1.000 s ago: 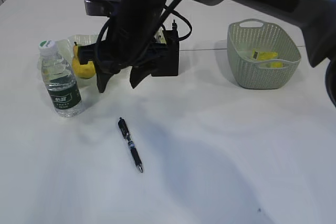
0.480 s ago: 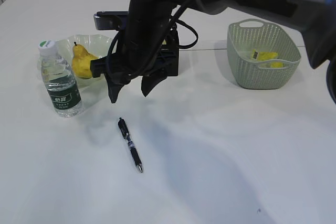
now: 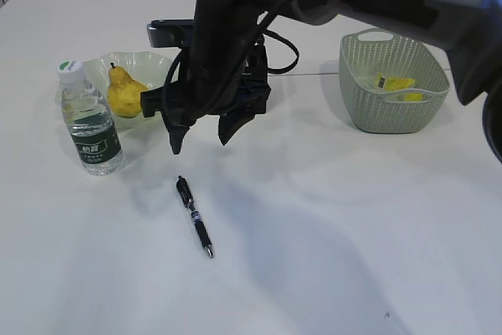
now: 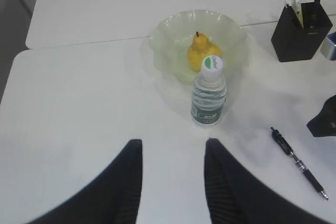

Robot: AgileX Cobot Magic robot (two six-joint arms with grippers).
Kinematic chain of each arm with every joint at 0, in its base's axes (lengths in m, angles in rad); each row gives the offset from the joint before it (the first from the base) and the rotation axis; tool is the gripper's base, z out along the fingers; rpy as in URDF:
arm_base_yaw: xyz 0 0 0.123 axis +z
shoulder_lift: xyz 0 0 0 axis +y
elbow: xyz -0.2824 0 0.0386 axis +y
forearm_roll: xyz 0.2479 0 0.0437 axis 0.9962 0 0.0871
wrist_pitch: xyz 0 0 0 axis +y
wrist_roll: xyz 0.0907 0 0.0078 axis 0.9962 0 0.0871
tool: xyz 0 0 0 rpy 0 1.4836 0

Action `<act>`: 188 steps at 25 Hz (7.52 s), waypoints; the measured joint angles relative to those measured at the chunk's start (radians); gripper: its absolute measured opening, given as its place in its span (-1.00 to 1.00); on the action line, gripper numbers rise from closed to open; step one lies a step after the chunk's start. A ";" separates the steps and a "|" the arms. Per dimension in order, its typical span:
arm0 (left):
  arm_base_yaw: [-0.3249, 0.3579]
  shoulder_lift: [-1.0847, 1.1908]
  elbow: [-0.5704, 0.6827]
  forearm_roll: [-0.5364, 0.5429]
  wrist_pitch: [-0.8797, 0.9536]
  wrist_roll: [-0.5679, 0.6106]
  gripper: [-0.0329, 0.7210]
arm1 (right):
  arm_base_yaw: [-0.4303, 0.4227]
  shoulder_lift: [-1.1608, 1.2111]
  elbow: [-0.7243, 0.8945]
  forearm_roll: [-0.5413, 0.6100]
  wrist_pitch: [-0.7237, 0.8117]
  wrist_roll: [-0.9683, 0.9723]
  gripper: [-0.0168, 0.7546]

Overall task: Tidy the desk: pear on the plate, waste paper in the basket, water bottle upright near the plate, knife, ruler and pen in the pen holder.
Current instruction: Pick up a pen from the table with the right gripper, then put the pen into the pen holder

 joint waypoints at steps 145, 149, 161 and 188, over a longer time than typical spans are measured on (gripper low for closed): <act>0.000 -0.012 0.000 -0.037 0.014 -0.004 -0.18 | 0.073 0.214 -0.005 -0.123 -0.023 0.100 0.34; 0.000 -0.012 0.000 -0.037 0.014 -0.004 -0.18 | 0.073 0.214 -0.005 -0.123 -0.023 0.100 -0.07; 0.000 -0.012 0.000 -0.037 0.014 -0.004 -0.18 | 0.073 0.214 -0.012 -0.123 -0.023 0.097 -0.73; 0.000 -0.012 0.000 -0.037 0.011 -0.004 -0.18 | 0.073 -0.303 -0.071 -0.330 0.004 -0.032 -0.73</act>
